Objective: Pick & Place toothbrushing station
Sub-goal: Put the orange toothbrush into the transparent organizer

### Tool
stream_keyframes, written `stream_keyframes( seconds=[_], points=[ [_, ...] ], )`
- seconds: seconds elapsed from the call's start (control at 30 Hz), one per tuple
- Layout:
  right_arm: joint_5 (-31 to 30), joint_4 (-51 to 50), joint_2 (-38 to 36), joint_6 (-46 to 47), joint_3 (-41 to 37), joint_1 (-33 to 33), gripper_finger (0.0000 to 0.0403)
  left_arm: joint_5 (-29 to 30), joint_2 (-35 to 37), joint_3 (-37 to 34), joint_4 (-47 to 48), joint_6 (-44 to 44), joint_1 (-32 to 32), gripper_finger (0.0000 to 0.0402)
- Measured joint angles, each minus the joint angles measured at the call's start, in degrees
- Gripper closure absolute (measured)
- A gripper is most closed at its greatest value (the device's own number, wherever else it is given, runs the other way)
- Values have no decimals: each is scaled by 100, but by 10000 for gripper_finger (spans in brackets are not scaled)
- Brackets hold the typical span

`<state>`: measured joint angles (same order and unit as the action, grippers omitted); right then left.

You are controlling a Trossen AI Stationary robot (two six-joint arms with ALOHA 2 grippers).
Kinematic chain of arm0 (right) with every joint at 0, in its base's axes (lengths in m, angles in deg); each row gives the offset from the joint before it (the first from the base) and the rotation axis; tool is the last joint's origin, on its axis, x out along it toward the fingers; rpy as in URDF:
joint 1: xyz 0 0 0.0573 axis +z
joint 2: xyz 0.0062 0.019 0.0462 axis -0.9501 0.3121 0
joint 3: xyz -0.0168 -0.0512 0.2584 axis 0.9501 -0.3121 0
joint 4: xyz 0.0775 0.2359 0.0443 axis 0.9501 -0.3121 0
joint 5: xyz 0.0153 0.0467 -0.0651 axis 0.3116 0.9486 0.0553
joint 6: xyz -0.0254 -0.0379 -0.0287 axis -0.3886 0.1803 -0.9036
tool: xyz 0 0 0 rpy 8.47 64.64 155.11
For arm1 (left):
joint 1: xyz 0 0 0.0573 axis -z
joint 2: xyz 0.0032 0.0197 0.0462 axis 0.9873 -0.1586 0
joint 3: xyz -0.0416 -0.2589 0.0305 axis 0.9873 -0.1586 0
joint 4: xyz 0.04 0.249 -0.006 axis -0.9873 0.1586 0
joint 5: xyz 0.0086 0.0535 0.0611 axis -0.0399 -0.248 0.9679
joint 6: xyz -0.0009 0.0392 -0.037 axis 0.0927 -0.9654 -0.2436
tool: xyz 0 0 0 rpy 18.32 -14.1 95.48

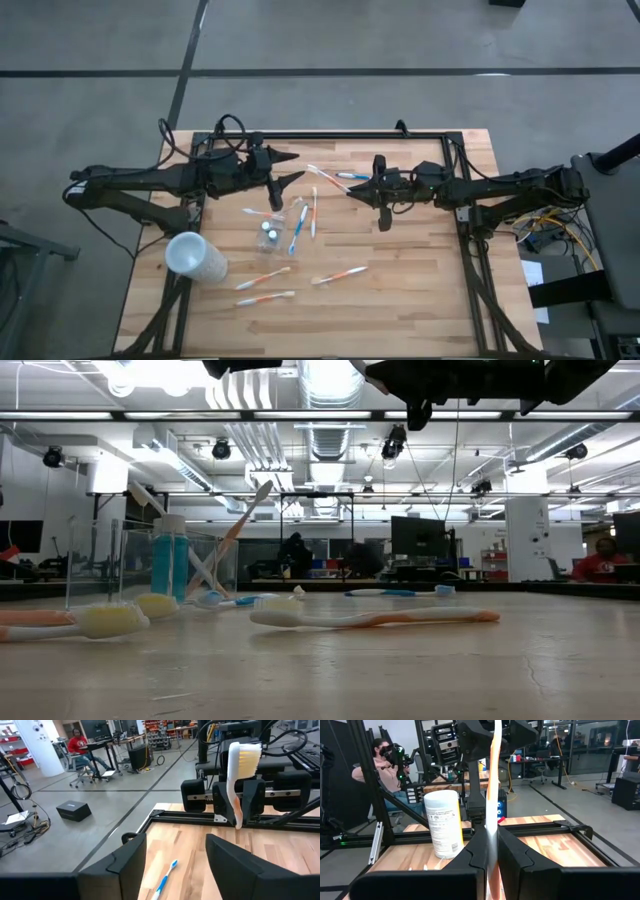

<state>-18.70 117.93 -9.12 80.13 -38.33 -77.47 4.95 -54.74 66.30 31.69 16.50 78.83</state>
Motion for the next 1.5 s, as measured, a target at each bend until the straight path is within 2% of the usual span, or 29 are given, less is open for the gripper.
stream_keyframes(
  seconds=[0.4,0.63,0.73,1.07,1.27,1.5],
  points=[
    [-2,4,-1,-1,-1,0,385,-62,-21,2,-171,1009,0,188],
    [-2,-2,-1,-2,-1,0,385,-707,-192,2,-384,1394,0,188],
    [-2,-18,-1,-4,-1,0,385,-962,-300,3,-394,1316,0,188],
    [-3,-67,-1,-22,-1,0,385,-1011,-332,4,-1307,698,-2,188],
    [2,-68,-1,-24,-1,-4,385,-1689,-332,4,-1629,592,0,188],
    [-2,-68,-1,-24,-1,-4,385,-1700,-332,4,-1655,618,-2,188]
  ],
)
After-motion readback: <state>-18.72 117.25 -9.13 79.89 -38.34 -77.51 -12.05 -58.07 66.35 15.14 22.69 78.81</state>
